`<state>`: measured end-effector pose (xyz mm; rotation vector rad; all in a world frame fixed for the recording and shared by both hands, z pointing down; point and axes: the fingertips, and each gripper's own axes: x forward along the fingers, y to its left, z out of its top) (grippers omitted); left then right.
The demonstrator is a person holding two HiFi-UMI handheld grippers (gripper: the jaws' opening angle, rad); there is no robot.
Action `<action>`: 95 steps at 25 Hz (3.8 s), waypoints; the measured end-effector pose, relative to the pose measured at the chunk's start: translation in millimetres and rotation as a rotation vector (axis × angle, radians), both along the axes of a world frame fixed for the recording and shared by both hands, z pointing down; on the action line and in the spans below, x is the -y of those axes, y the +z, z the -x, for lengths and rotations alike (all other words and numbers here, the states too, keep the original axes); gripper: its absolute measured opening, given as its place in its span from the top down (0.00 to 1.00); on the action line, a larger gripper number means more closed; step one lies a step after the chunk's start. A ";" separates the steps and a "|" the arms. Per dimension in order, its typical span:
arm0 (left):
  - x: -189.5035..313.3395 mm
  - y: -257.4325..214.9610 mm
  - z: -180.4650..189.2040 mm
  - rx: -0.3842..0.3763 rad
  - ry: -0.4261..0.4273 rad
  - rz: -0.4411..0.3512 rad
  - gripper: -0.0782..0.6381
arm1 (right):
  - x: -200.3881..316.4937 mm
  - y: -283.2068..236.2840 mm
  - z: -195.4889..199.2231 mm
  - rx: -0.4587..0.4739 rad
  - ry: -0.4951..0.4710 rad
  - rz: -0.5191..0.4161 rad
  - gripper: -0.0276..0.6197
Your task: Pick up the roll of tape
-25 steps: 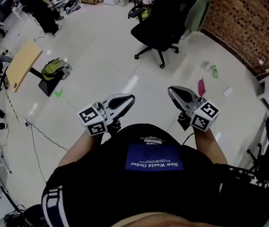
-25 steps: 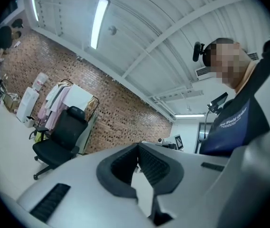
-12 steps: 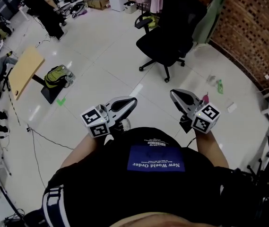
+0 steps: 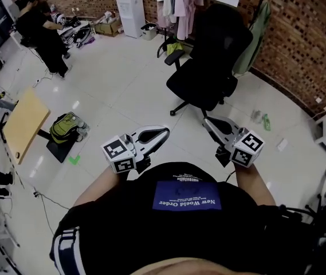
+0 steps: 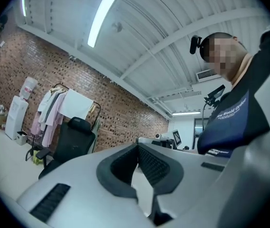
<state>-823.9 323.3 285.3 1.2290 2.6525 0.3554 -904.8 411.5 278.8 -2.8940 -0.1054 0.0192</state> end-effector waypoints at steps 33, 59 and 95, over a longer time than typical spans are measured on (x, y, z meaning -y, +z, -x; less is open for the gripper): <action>-256.2 7.0 -303.9 0.110 -0.681 -0.046 0.88 | -301.1 22.0 -362.7 0.070 -0.655 -0.017 0.98; -261.5 5.1 -710.6 0.096 -0.647 0.013 0.88 | -314.7 3.0 -754.3 0.067 -0.604 0.022 0.98; -70.1 17.8 -941.1 0.094 -1.706 0.062 0.88 | -97.0 18.9 -1148.1 0.042 -1.610 0.042 0.98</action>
